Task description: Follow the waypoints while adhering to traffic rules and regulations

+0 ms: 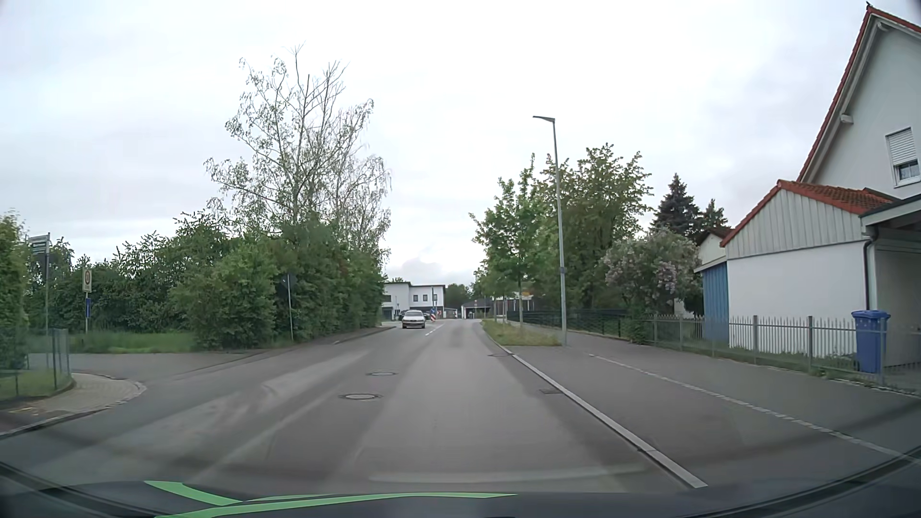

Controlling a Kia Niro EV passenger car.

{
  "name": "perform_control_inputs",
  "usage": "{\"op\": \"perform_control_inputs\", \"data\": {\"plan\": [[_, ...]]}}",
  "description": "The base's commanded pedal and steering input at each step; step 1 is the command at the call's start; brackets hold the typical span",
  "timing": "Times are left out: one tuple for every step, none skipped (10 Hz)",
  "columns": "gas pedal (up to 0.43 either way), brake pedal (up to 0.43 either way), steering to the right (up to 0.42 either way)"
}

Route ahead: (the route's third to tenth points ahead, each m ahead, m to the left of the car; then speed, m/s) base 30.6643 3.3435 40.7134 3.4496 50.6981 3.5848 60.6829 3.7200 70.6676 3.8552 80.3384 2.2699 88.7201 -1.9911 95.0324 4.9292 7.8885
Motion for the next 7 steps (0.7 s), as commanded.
{"op": "perform_control_inputs", "data": {"plan": [[0.157,0.000,0.000],[0.157,0.000,0.001],[0.157,0.000,0.000],[0.157,0.000,0.000],[0.157,0.000,0.000],[0.157,0.000,0.000],[0.157,0.000,0.000]]}}
